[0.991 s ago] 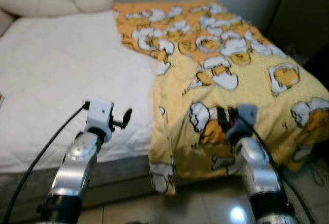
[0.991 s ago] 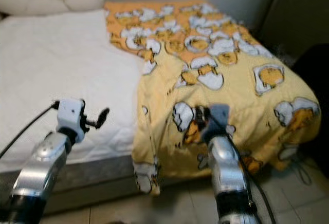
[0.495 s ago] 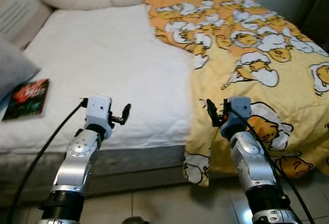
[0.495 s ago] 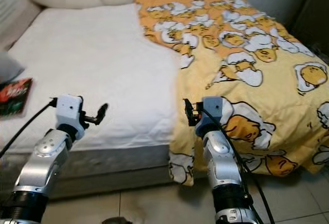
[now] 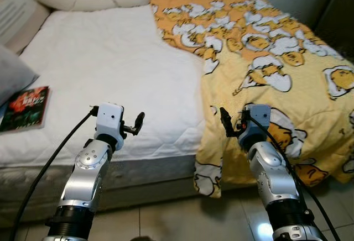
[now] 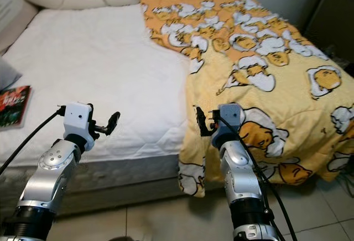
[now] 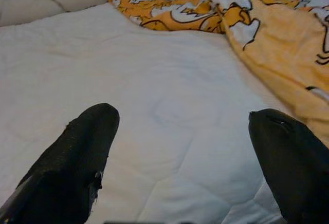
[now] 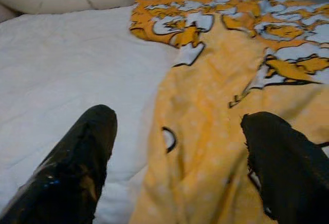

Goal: Clean up the room

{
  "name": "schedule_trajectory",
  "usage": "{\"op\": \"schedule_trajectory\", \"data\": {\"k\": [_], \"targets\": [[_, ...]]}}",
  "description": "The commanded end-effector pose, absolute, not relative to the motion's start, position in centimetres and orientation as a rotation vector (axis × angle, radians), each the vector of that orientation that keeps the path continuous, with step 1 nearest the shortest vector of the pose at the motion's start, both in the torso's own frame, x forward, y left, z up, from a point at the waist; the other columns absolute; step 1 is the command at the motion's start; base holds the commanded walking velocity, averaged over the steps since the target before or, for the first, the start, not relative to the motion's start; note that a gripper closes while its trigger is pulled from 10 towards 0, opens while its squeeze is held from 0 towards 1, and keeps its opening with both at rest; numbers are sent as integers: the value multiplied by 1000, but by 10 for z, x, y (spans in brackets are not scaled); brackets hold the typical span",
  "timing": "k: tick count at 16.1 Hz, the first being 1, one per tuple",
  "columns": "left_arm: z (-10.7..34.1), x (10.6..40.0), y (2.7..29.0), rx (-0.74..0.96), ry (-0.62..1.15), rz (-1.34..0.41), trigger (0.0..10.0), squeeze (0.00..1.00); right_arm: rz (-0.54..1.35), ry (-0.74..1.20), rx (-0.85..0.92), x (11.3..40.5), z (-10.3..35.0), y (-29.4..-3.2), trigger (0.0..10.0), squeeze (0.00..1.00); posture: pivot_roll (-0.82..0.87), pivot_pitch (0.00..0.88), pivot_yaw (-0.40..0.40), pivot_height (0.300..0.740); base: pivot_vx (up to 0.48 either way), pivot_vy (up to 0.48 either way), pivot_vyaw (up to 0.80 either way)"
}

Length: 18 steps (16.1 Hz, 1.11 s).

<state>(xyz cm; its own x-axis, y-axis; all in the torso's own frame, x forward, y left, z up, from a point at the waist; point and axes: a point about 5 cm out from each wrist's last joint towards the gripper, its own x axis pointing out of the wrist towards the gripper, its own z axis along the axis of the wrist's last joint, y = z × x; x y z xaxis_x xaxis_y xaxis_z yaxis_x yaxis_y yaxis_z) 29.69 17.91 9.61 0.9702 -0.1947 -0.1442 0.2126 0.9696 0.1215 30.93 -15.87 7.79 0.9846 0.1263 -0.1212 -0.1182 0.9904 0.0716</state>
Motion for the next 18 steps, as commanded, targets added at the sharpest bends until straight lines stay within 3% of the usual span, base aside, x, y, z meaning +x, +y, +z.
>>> {"op": "schedule_trajectory", "data": {"k": [1, 6, 10, 18], "targets": [[101, 300, 177, 134, 110, -212, 10000, 0, 107, 140, 62, 310, 77, -162, 10000, 1000, 54, 0, 22, 740, 300, 0, 0], [101, 301, 176, 139, 111, -216, 10000, 0, 141, 144, 24, 312, 78, -160, 10000, 1000, 56, 0, 21, 740, 319, 0, 0], [102, 302, 177, 139, 113, -216, 10000, 0, 171, 152, -24, 310, 75, -156, 10000, 1000, 56, 0, 22, 740, 322, 0, 720], [99, 300, 177, 146, 125, -228, 10000, 0, 174, 221, -39, 306, 64, -160, 10000, 1000, 62, 0, 35, 740, 273, 0, 0]]}}
